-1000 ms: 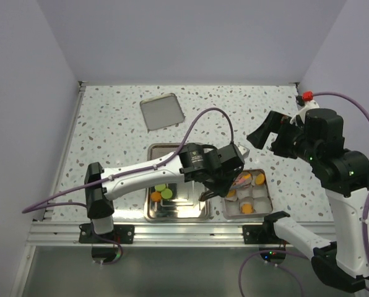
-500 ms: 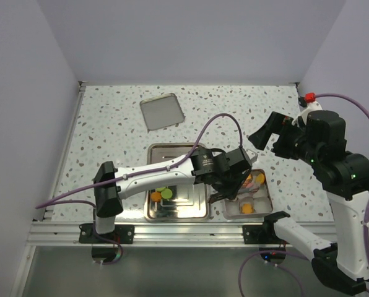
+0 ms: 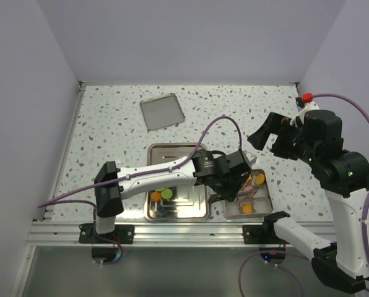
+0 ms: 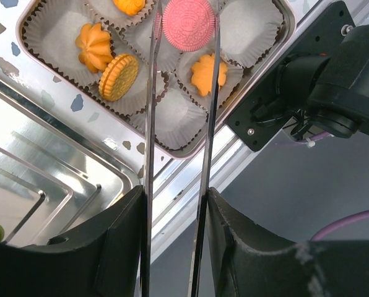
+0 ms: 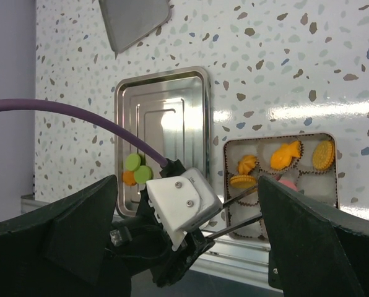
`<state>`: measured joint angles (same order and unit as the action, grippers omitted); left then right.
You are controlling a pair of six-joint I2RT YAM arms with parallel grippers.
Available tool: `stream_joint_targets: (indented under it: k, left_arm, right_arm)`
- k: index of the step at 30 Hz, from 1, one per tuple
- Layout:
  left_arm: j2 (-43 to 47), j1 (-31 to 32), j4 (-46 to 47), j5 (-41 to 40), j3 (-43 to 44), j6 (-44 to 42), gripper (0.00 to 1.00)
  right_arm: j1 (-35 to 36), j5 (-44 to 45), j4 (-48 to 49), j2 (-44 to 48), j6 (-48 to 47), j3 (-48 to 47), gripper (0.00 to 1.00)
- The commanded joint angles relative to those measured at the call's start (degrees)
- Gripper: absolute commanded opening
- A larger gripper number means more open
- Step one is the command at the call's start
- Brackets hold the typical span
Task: Pack the cookies
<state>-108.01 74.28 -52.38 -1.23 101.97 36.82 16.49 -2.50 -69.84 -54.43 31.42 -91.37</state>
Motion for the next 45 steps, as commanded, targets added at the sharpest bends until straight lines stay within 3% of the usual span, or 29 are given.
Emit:
stream_joint_targets:
  k: [1,25,35,45]
  left_arm:
    - [-0.01,0.07,2.37,-0.08,-0.81,-0.96,0.47]
    - [1.65,-0.19,-2.55,-5.09,2.00,-0.87,0.54]
    - [14.64,-1.68,-10.28,-11.15,-2.30,1.68,0.54]
    - [28.81,-4.75,-18.18,-14.06,-15.74,7.38,0.56]
  right_arm:
    - [0.12,-0.05,0.59,0.56,-1.18,0.32,0.99]
    - [0.47,-0.31,0.67,0.47,-1.10,0.58,0.99]
    - [0.38,-0.57,1.29,0.38,-0.83,1.20,0.99]
    - [0.38,-1.28,1.82,0.47,-0.39,1.81,0.99]
